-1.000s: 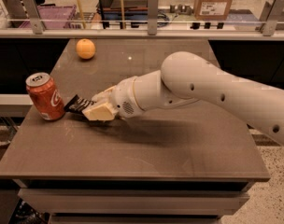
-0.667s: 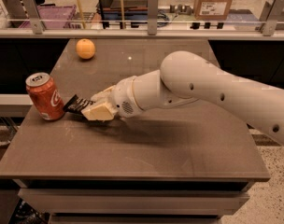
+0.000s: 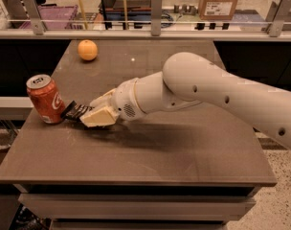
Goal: Move rxbar chocolate near coke can
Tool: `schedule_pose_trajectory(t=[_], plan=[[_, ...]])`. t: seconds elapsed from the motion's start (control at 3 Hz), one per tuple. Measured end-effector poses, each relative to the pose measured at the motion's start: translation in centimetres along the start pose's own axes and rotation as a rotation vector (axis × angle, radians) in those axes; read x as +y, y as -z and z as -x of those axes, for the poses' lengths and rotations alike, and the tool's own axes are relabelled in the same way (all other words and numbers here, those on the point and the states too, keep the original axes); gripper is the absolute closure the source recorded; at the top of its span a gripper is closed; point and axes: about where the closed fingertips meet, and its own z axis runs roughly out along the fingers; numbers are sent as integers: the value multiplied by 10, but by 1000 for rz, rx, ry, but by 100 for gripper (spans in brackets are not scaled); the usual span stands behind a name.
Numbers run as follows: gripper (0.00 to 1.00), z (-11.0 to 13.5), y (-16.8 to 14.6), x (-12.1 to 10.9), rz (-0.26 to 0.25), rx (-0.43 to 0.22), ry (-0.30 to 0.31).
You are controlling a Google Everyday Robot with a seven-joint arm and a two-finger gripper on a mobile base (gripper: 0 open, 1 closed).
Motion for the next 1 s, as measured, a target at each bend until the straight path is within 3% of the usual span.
schedule_pose_trajectory(t=[0.33, 0.67, 1.0], plan=[[12, 1, -1, 1, 2, 1, 3], [0, 2, -2, 3, 4, 1, 5], [0, 2, -2, 3, 4, 1, 5]])
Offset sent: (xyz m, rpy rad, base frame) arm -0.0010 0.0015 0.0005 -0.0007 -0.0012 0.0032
